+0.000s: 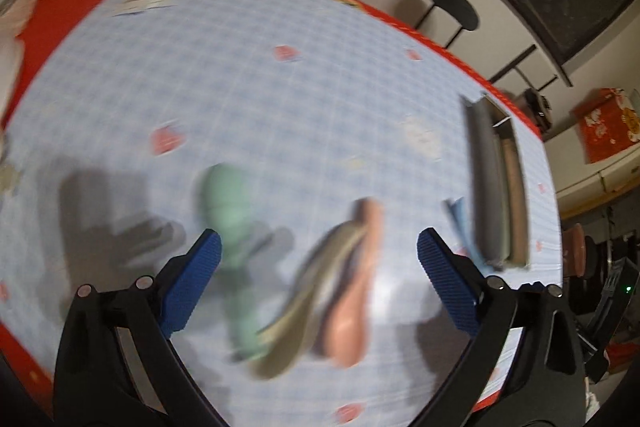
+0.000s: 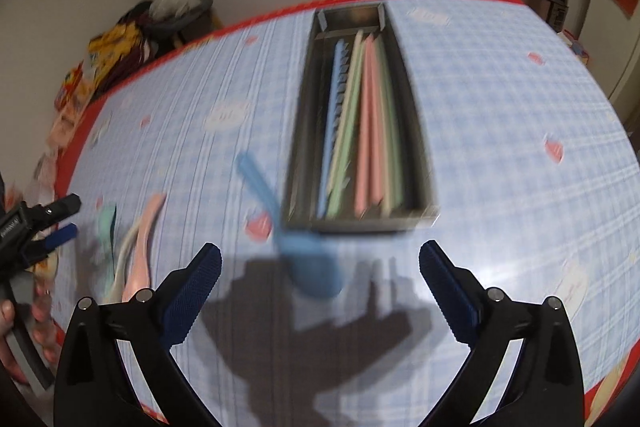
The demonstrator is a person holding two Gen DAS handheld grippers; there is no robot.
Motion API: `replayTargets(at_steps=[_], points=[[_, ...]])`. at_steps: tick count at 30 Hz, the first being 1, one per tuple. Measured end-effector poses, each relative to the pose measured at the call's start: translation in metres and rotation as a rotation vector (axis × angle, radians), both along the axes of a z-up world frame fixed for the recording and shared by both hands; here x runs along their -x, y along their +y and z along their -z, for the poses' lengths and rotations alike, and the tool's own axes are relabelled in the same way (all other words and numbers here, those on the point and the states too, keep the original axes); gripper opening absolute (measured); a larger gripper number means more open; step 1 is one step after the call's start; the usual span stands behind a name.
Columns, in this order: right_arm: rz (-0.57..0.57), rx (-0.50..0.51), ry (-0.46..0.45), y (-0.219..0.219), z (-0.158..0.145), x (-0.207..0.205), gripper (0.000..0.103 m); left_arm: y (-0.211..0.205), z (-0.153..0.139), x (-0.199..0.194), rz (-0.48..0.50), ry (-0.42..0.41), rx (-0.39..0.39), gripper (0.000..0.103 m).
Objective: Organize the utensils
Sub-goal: 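Withdraw both tools and move them toward the spoons, then lower the right tool onto the pink spoon handle and close it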
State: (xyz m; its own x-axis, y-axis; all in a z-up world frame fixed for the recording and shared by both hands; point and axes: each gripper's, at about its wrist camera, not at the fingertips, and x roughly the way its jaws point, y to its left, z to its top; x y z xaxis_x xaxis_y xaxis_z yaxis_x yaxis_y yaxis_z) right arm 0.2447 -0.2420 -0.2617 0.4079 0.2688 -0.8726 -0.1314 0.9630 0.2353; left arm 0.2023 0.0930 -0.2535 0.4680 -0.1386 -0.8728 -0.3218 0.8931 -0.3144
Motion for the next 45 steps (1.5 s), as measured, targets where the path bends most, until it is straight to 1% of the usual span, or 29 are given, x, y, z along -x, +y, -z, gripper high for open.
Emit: replayTargets(at_steps=[5,12,15,18,21,24,27,31,33,35,36,37,38,41,45], points=[[-0.056,0.002,0.029,0.031,0.006,0.02,0.097,0.031,0.008,0.041,-0.035,0.018,-0.034,0.097],[-0.132,0.018,0.027,0.065,-0.001,0.036,0.097,0.047,0.02,0.071,-0.053,0.016,-0.004,0.097],[-0.149,0.021,0.034,0.071,-0.001,0.04,0.097,0.048,0.024,0.076,-0.049,0.013,0.001,0.097],[-0.16,-0.025,0.053,0.071,0.0,0.043,0.097,0.049,0.027,0.077,-0.045,0.01,0.001,0.097],[-0.135,-0.071,0.093,0.069,0.005,0.041,0.097,0.052,0.031,0.078,-0.041,0.008,0.005,0.097],[-0.104,-0.101,0.11,0.07,0.01,0.036,0.097,0.054,0.031,0.079,-0.032,-0.006,0.001,0.097],[-0.102,-0.114,0.101,0.076,0.011,0.03,0.097,0.058,0.032,0.08,-0.034,-0.012,-0.007,0.097],[-0.163,-0.079,0.086,0.095,0.013,0.022,0.096,0.066,0.037,0.082,-0.049,-0.009,-0.003,0.097],[-0.211,-0.064,0.08,0.111,0.015,0.018,0.092,0.068,0.037,0.083,-0.051,-0.012,-0.002,0.097],[-0.249,-0.047,0.084,0.125,0.018,0.015,0.083,0.069,0.038,0.084,-0.046,-0.017,-0.002,0.097],[-0.267,-0.039,0.088,0.133,0.02,0.013,0.08,0.068,0.038,0.084,-0.043,-0.018,-0.001,0.097],[-0.283,-0.032,0.092,0.141,0.022,0.011,0.074,0.068,0.038,0.083,-0.039,-0.019,0.001,0.097],[-0.291,-0.03,0.094,0.145,0.024,0.01,0.069,0.067,0.038,0.083,-0.036,-0.019,0.002,0.097],[-0.311,-0.04,0.102,0.16,0.027,0.005,0.059,0.066,0.039,0.081,-0.029,-0.021,0.006,0.097],[-0.325,-0.055,0.107,0.173,0.029,0.0,0.049,0.064,0.038,0.076,-0.014,-0.027,0.01,0.097]])
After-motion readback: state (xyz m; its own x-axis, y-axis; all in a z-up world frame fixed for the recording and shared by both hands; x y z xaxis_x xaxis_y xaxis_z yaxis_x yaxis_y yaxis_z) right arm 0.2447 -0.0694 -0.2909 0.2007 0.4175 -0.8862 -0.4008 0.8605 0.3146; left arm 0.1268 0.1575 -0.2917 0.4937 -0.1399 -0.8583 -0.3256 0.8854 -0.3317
